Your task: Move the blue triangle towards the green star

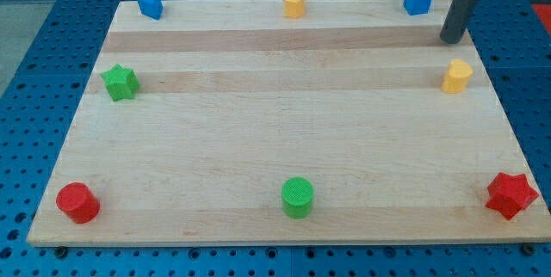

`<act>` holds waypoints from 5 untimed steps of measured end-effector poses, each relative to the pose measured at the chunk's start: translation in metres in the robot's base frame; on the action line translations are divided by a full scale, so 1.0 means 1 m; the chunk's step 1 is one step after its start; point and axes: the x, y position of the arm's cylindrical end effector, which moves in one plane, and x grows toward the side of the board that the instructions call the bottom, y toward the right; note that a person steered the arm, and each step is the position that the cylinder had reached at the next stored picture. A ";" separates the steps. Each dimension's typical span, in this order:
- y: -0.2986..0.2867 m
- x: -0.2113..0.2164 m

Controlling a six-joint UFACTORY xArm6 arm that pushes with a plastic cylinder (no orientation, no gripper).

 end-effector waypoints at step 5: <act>-0.221 -0.007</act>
